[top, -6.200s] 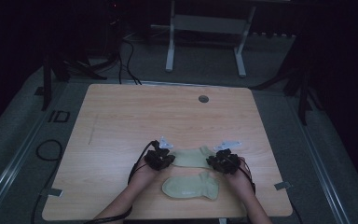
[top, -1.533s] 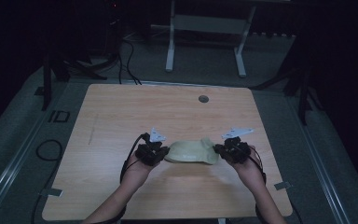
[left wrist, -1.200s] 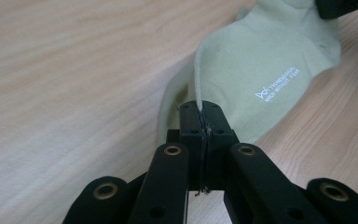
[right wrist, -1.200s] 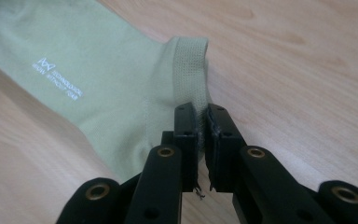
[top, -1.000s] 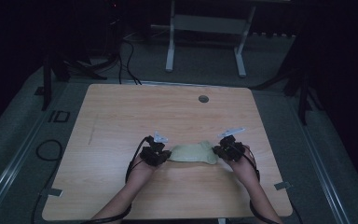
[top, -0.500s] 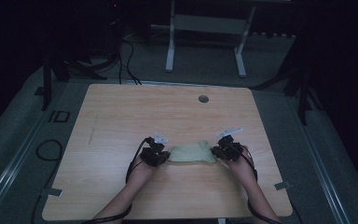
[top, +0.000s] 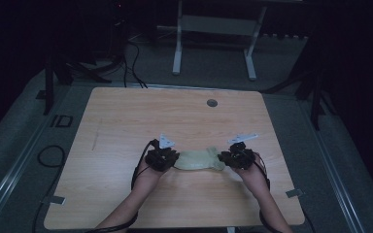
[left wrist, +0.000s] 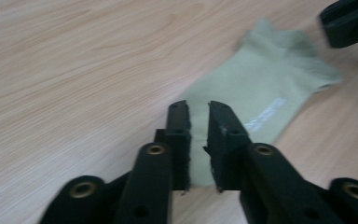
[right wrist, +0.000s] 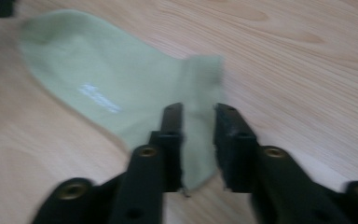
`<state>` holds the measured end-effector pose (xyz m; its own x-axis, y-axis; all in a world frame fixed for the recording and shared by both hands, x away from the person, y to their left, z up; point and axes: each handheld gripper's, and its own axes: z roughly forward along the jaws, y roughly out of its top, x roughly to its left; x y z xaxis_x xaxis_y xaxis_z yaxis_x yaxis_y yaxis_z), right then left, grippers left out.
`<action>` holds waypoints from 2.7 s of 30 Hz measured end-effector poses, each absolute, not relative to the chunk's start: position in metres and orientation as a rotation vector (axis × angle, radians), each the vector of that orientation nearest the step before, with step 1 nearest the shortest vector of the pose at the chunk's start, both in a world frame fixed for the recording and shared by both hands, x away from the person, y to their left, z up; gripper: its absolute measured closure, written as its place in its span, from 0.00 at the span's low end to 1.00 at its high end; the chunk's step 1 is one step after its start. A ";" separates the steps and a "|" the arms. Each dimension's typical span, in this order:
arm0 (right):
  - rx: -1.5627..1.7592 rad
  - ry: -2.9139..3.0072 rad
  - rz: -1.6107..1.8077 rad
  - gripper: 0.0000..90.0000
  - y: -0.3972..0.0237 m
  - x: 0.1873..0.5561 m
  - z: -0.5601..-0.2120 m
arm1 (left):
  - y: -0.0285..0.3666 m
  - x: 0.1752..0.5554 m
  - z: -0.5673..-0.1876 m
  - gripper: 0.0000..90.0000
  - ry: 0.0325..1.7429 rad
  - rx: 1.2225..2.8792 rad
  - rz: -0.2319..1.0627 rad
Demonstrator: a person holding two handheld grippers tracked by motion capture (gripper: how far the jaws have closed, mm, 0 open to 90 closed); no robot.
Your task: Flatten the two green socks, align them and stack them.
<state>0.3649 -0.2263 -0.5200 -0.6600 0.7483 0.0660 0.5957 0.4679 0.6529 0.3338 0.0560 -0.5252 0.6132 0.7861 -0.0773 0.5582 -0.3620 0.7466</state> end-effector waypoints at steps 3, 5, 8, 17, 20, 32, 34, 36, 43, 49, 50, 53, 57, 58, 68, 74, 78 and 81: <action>1.125 2.529 0.969 0.95 -0.216 0.360 -0.523 | 0.044 0.335 -0.530 0.97 1.030 2.125 0.379; 1.117 2.561 0.965 0.98 -0.211 0.359 -0.529 | 0.041 0.338 -0.537 0.98 1.044 2.140 0.357; 1.114 2.584 0.936 0.98 -0.207 0.359 -0.539 | 0.039 0.344 -0.547 0.99 1.069 2.169 0.351; 1.112 2.610 0.975 0.98 -0.210 0.363 -0.551 | 0.053 0.352 -0.557 0.99 1.122 2.169 0.385; 1.109 2.595 0.981 0.97 -0.209 0.365 -0.551 | 0.056 0.350 -0.558 0.99 1.129 2.156 0.370; 1.075 2.603 0.989 0.86 -0.199 0.369 -0.548 | 0.059 0.345 -0.552 0.87 1.081 2.149 0.336; 1.056 2.597 1.022 0.82 -0.200 0.368 -0.545 | 0.057 0.341 -0.548 0.81 1.060 2.139 0.342; 1.055 2.584 1.046 0.79 -0.201 0.367 -0.541 | 0.058 0.340 -0.544 0.78 1.058 2.109 0.325; 1.030 2.552 1.122 0.56 -0.201 0.365 -0.526 | 0.060 0.334 -0.537 0.66 0.973 2.079 0.286; 1.034 2.507 1.193 0.31 -0.205 0.363 -0.521 | 0.062 0.332 -0.542 0.29 0.971 2.092 0.238; 1.026 2.516 1.199 0.27 -0.206 0.362 -0.521 | 0.062 0.332 -0.542 0.22 0.968 2.101 0.232; 1.019 2.499 1.200 0.18 -0.207 0.360 -0.521 | 0.064 0.329 -0.543 0.15 0.950 2.090 0.280; 0.976 2.484 1.185 0.17 -0.209 0.358 -0.522 | 0.067 0.329 -0.540 0.05 0.962 2.061 0.322; 0.976 2.484 1.185 0.17 -0.209 0.358 -0.522 | 0.067 0.329 -0.540 0.02 0.962 2.061 0.322; 0.967 2.473 1.143 0.16 -0.226 0.354 -0.529 | 0.077 0.319 -0.542 0.02 0.922 2.077 0.360; 0.945 2.471 1.109 0.15 -0.241 0.349 -0.535 | 0.090 0.313 -0.548 0.02 0.948 2.071 0.361; 0.975 2.454 1.115 0.15 -0.252 0.346 -0.541 | 0.098 0.308 -0.552 0.02 0.958 2.075 0.358; 0.986 2.444 1.104 0.15 -0.260 0.343 -0.544 | 0.105 0.303 -0.555 0.02 0.967 2.071 0.358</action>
